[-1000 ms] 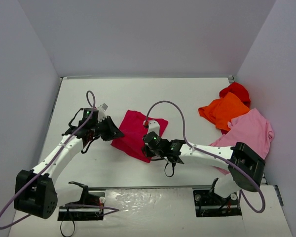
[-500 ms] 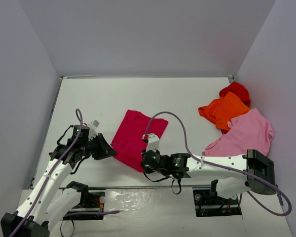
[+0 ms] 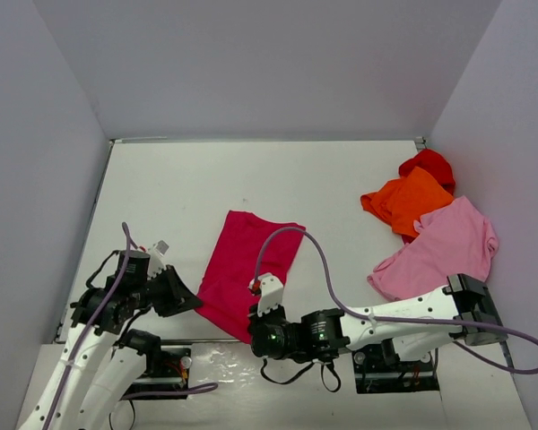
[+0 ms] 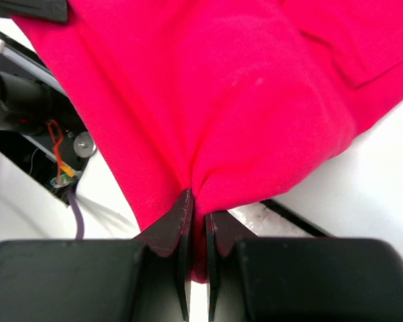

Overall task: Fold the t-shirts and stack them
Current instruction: Fold the long partially folded tshirt into a neat square

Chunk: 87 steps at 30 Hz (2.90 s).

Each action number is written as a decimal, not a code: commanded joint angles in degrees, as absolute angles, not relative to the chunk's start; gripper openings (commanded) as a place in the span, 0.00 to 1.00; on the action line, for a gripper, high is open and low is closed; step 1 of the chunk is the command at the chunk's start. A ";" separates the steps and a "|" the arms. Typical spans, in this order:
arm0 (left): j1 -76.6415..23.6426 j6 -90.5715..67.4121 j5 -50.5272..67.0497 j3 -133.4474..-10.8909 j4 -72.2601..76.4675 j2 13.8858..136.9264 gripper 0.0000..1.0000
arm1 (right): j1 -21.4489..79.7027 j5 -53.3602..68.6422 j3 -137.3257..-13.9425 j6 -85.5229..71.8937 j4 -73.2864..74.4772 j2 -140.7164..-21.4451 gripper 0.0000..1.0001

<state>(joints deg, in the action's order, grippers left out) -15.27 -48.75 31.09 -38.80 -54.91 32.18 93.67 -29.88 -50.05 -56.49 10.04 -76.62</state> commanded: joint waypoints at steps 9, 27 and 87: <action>-14.94 -50.85 26.62 -51.48 -69.45 25.21 0.00 | 105.07 -40.60 -59.04 -64.21 18.59 -82.25 0.00; -14.85 -43.07 25.31 -53.51 -57.06 40.47 0.00 | 100.75 -51.32 -61.18 -61.62 23.47 -79.82 0.00; -15.44 -38.88 25.81 -66.77 -29.06 89.41 0.69 | 54.68 -43.27 -57.59 -23.76 -12.12 -95.06 0.68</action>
